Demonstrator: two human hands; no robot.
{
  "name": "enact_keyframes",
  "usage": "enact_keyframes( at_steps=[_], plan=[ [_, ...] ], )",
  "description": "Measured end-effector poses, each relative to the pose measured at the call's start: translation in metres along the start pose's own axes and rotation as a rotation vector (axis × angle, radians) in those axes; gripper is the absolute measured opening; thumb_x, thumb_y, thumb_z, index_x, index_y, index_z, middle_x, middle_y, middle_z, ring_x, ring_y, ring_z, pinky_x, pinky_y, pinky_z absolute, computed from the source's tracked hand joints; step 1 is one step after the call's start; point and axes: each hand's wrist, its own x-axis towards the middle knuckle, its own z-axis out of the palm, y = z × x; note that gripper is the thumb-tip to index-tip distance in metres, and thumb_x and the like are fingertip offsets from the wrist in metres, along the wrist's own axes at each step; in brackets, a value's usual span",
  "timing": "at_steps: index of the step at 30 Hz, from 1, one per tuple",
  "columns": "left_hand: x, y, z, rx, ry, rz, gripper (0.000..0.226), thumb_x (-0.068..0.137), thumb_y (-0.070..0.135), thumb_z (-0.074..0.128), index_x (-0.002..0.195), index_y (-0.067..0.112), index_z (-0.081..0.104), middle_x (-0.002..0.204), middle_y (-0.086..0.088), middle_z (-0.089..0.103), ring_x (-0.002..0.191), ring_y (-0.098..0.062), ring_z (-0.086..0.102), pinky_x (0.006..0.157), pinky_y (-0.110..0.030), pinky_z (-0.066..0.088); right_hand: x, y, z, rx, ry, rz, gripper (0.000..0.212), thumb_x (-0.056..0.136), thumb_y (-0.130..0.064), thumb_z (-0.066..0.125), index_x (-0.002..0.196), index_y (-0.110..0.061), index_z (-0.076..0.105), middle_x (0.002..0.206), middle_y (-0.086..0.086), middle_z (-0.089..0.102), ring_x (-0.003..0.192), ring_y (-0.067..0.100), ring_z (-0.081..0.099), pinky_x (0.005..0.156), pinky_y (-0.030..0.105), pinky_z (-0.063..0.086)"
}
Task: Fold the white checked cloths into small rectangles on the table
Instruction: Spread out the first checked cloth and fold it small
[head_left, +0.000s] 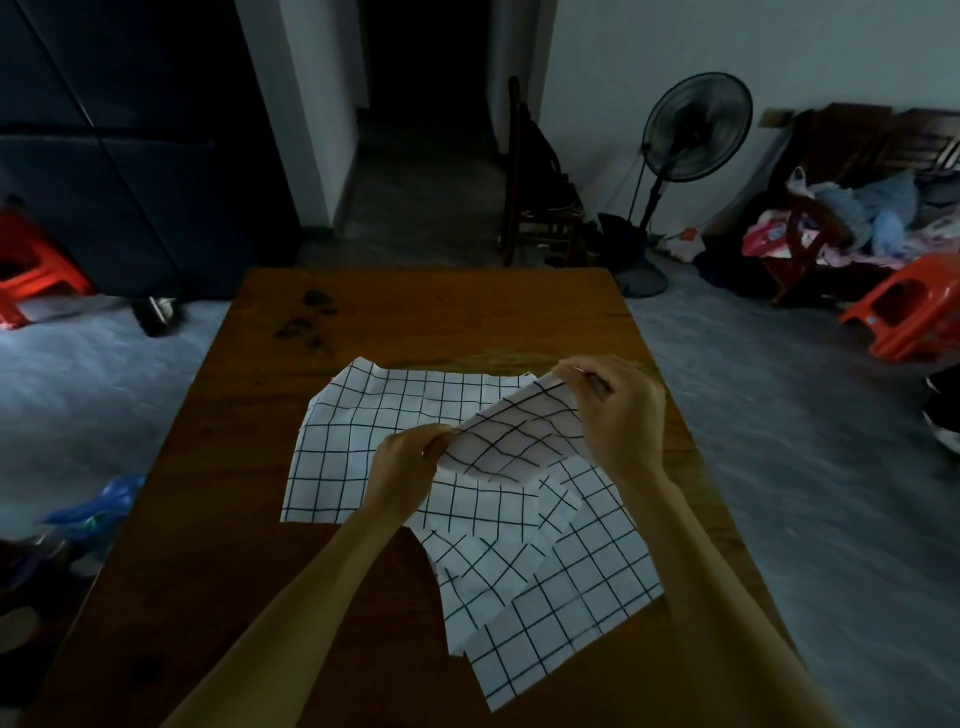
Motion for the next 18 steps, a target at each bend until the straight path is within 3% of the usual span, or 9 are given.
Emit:
enact_keyframes(
  at_steps=[3, 6, 9, 11, 14, 16, 18],
  plan=[
    [0.004, -0.007, -0.004, 0.056, -0.033, -0.053, 0.019, 0.094, 0.018, 0.052, 0.105, 0.013, 0.067, 0.093, -0.002, 0.071, 0.079, -0.011, 0.065, 0.072, -0.032, 0.056, -0.002, 0.001, 0.001, -0.005, -0.022, 0.002, 0.019, 0.087, -0.028, 0.063, 0.093, -0.012, 0.072, 0.087, -0.006, 0.071, 0.074, 0.002, 0.064, 0.062, 0.012, 0.049],
    [0.011, -0.001, -0.015, 0.023, -0.064, -0.159, 0.044, 0.091, 0.050, 0.044, 0.118, 0.020, 0.060, 0.108, 0.005, 0.064, 0.095, -0.007, 0.058, 0.080, -0.026, 0.049, -0.003, 0.005, 0.003, -0.018, -0.039, 0.014, 0.014, 0.087, -0.023, 0.066, 0.093, -0.012, 0.072, 0.087, -0.005, 0.071, 0.073, 0.003, 0.064, 0.062, 0.010, 0.048],
    [0.025, 0.031, -0.018, 0.019, -0.064, -0.015, 0.052, 0.090, 0.051, 0.046, 0.129, 0.017, 0.053, 0.118, 0.003, 0.062, 0.110, -0.011, 0.053, 0.093, -0.031, 0.041, -0.003, 0.003, 0.008, -0.016, -0.117, -0.036, 0.013, 0.087, -0.020, 0.066, 0.093, -0.010, 0.072, 0.088, 0.000, 0.073, 0.075, 0.008, 0.066, 0.064, 0.017, 0.054],
    [0.036, 0.056, -0.015, 0.067, -0.052, 0.142, 0.039, 0.093, 0.039, 0.050, 0.122, 0.013, 0.059, 0.109, 0.001, 0.066, 0.100, -0.012, 0.057, 0.089, -0.028, 0.040, -0.004, -0.002, 0.014, 0.011, -0.172, -0.057, 0.009, 0.087, -0.017, 0.066, 0.092, -0.011, 0.072, 0.088, -0.001, 0.072, 0.075, 0.007, 0.066, 0.064, 0.022, 0.055],
    [0.043, 0.069, -0.009, 0.106, -0.092, 0.174, 0.021, 0.095, 0.028, 0.052, 0.094, 0.014, 0.067, 0.066, 0.014, 0.053, 0.057, -0.004, 0.047, 0.062, -0.022, 0.034, -0.001, -0.009, 0.013, 0.076, -0.175, -0.044, 0.009, 0.087, -0.018, 0.067, 0.092, -0.013, 0.072, 0.088, -0.004, 0.071, 0.078, 0.004, 0.065, 0.066, 0.021, 0.055],
    [0.037, 0.058, -0.007, 0.137, -0.123, 0.102, 0.023, 0.097, 0.030, 0.047, 0.094, 0.017, 0.066, 0.063, 0.015, 0.051, 0.055, -0.003, 0.047, 0.055, -0.020, 0.032, 0.003, -0.009, 0.005, 0.099, -0.152, -0.028, 0.011, 0.087, -0.021, 0.067, 0.093, -0.013, 0.072, 0.088, -0.007, 0.070, 0.077, 0.002, 0.065, 0.065, 0.017, 0.053],
    [0.032, 0.048, -0.009, 0.126, -0.119, 0.087, 0.024, 0.098, 0.029, 0.045, 0.102, 0.019, 0.066, 0.071, 0.011, 0.059, 0.061, -0.006, 0.053, 0.057, -0.019, 0.040, 0.007, -0.006, -0.005, 0.092, -0.105, -0.012, 0.013, 0.087, -0.022, 0.066, 0.093, -0.012, 0.072, 0.087, -0.008, 0.069, 0.073, -0.004, 0.063, 0.060, 0.010, 0.048]
  ],
)
